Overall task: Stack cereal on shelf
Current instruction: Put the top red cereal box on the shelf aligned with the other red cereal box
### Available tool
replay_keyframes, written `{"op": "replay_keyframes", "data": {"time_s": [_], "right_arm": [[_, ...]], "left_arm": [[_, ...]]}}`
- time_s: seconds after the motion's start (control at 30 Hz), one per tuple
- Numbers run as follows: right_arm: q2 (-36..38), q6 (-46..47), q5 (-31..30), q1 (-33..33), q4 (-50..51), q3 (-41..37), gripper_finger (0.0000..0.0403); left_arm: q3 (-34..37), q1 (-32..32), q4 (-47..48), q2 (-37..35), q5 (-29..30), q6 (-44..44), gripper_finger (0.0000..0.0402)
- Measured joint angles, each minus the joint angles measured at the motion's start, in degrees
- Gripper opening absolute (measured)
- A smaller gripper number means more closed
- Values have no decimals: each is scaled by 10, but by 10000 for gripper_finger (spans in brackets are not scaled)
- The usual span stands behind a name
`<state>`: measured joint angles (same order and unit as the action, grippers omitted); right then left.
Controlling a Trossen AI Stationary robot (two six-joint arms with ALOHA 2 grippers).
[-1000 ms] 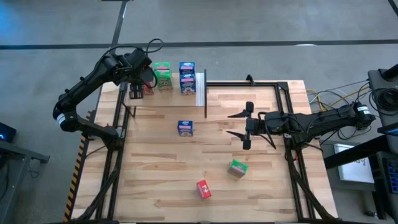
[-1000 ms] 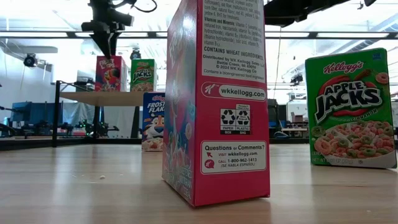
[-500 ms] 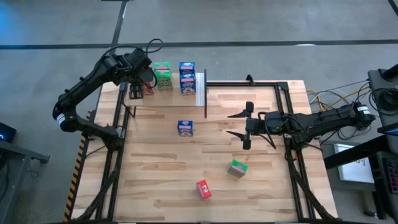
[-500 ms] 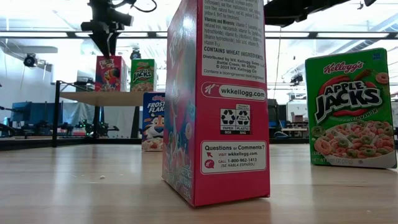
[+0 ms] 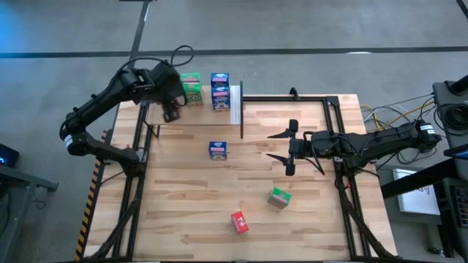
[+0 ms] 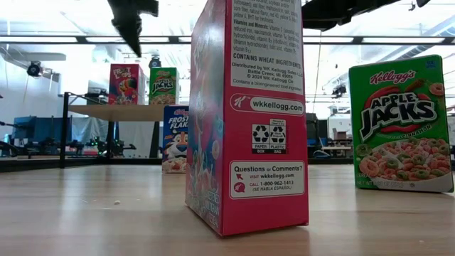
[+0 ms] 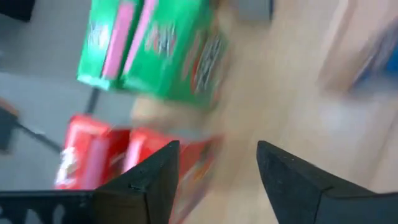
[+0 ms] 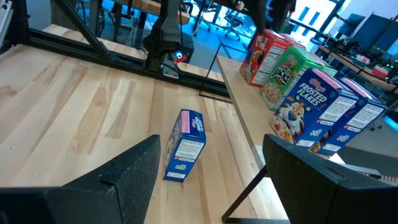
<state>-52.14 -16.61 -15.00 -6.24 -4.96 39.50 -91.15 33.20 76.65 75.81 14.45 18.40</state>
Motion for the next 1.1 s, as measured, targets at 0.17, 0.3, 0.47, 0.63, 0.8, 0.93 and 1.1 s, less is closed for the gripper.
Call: {"op": "replay_keyframes", "data": {"time_s": [0.17, 0.3, 0.47, 0.63, 0.8, 0.93, 1.1], "right_arm": [[0, -1, 0, 0, 0, 0, 272], [0, 1, 0, 0, 0, 0, 272], [0, 1, 0, 0, 0, 0, 272], [0, 1, 0, 0, 0, 0, 272], [0, 1, 0, 0, 0, 0, 272], [0, 1, 0, 0, 0, 0, 272], [0, 1, 0, 0, 0, 0, 272]], "left_arm": [[1, -18, -60, 0, 37, -183, 168], [6, -18, -60, 0, 111, -263, 126], [24, -18, -62, 0, 114, -271, 65], [49, -19, -64, 0, 97, -271, 27], [64, -19, -77, 0, 109, -271, 12], [65, -19, -76, 0, 111, -270, 9], [65, -19, -68, -1, 111, -269, 9]]}}
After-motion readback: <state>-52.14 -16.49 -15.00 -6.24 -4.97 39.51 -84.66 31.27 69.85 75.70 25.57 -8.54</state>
